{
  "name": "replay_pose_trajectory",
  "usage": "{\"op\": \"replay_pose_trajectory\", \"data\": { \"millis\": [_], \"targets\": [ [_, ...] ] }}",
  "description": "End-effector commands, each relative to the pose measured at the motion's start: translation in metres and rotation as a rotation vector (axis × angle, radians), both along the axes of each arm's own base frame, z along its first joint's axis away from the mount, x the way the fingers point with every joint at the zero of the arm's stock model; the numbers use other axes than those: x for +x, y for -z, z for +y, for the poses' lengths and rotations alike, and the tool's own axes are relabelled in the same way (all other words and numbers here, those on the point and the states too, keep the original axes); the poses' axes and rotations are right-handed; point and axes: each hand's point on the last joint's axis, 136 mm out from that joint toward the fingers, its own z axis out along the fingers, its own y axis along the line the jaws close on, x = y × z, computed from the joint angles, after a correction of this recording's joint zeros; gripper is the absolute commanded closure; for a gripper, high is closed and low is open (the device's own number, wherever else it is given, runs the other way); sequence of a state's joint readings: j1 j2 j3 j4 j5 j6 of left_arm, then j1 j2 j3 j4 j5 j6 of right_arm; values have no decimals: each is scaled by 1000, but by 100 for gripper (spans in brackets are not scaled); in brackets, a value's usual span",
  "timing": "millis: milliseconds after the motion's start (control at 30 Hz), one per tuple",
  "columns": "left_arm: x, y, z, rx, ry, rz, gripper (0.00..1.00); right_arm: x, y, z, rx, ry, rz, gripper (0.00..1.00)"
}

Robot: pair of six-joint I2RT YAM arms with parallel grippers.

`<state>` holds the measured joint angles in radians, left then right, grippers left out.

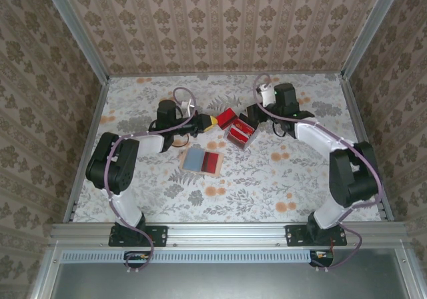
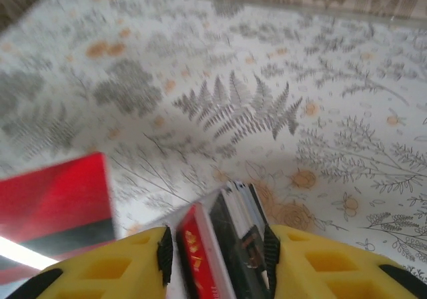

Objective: Put the credit cards into the card holder

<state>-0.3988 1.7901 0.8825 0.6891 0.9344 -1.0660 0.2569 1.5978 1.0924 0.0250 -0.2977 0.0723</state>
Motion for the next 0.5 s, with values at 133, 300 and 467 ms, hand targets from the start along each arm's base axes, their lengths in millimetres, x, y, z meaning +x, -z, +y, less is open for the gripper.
{"op": "replay_pose_trajectory", "data": {
  "millis": [133,300,467],
  "targets": [
    [17,-30,-6,-17,-166,-114,100,-28,-32,13,484,126,172,55],
    [24,-45,-16,-96,-266,-138,100,-33,-20,31,858,121,305,55],
    [24,-49,-23,-177,-287,-115,100,-26,-15,39,991,104,332,56]
  ]
}}
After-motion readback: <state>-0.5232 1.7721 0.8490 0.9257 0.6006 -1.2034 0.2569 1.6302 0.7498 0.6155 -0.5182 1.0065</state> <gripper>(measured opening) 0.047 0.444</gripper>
